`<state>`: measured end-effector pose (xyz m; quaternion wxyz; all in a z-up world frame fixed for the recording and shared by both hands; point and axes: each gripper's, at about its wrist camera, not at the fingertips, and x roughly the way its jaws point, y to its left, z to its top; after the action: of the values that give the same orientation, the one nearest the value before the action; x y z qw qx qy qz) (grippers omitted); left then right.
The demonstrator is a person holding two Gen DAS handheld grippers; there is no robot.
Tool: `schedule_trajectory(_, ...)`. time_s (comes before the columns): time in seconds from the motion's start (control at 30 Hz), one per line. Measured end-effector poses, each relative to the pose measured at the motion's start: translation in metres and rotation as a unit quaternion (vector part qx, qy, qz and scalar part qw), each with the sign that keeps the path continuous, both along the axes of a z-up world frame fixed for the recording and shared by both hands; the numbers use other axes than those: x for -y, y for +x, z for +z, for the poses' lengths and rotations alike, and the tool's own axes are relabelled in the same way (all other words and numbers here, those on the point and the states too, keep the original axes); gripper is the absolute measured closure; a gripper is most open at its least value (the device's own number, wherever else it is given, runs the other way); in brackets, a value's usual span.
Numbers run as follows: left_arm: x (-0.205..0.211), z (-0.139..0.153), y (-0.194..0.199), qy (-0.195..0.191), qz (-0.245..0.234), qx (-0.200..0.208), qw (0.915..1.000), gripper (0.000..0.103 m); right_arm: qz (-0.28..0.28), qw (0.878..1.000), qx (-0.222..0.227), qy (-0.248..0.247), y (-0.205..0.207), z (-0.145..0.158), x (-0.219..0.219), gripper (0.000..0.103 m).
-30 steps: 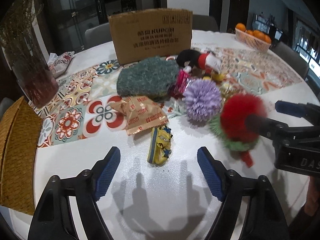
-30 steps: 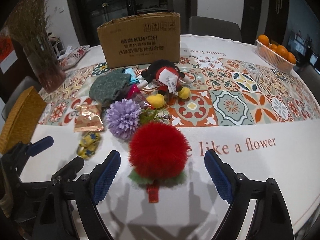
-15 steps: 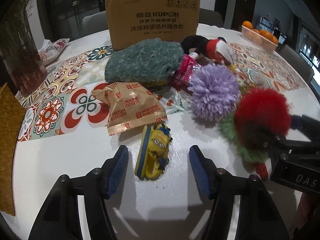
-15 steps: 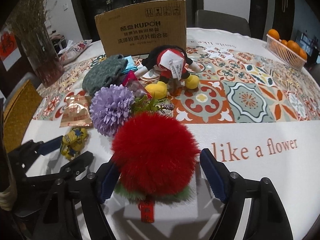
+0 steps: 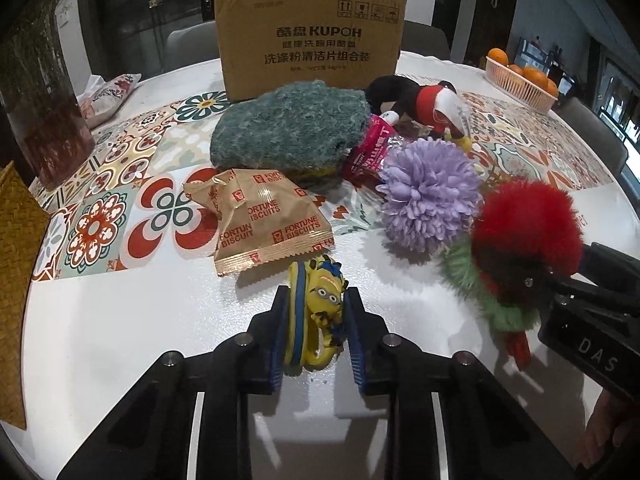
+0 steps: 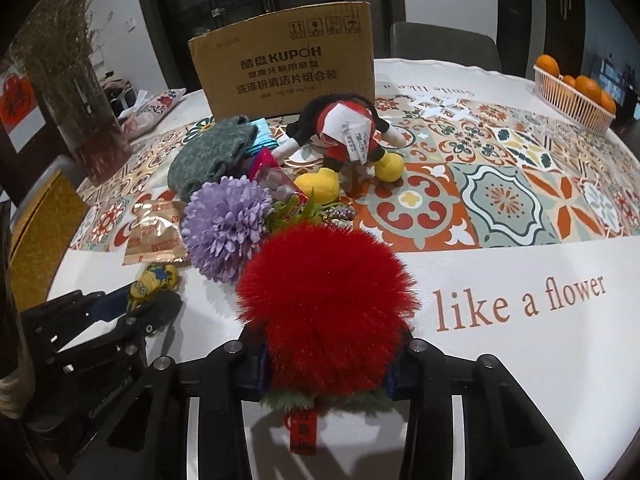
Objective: Organize soft objects
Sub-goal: 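Carry the minion and pompom into the cardboard box and open both tools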
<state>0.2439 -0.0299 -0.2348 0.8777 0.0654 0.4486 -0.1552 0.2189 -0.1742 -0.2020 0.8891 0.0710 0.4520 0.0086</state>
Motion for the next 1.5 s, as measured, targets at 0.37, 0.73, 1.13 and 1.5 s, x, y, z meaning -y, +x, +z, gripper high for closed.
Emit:
schedule_trajectory(0.37,0.000,0.021,-0.013,-0.027,-0.006,-0.009,0.9996,0.079,0.005,1.000,0.010,-0.003,-0.013,0.022,0.001,0.063)
schedule_trajectory(0.73,0.006,0.075,-0.015,-0.057,-0.015,0.025,0.9980,0.079,-0.001,0.999,0.032,0.000,-0.025,0.066,0.005,0.063)
schedule_trajectory(1.13,0.000,0.137,-0.003,-0.079,-0.003,0.067,0.9946,0.079,0.004,0.996,0.093,0.001,-0.016,0.121,0.005,0.063)
schedule_trajectory(1.5,-0.001,0.183,0.021,-0.074,0.014,0.125,0.9893,0.079,0.017,0.992,0.123,0.017,0.013,0.156,0.008,0.063)
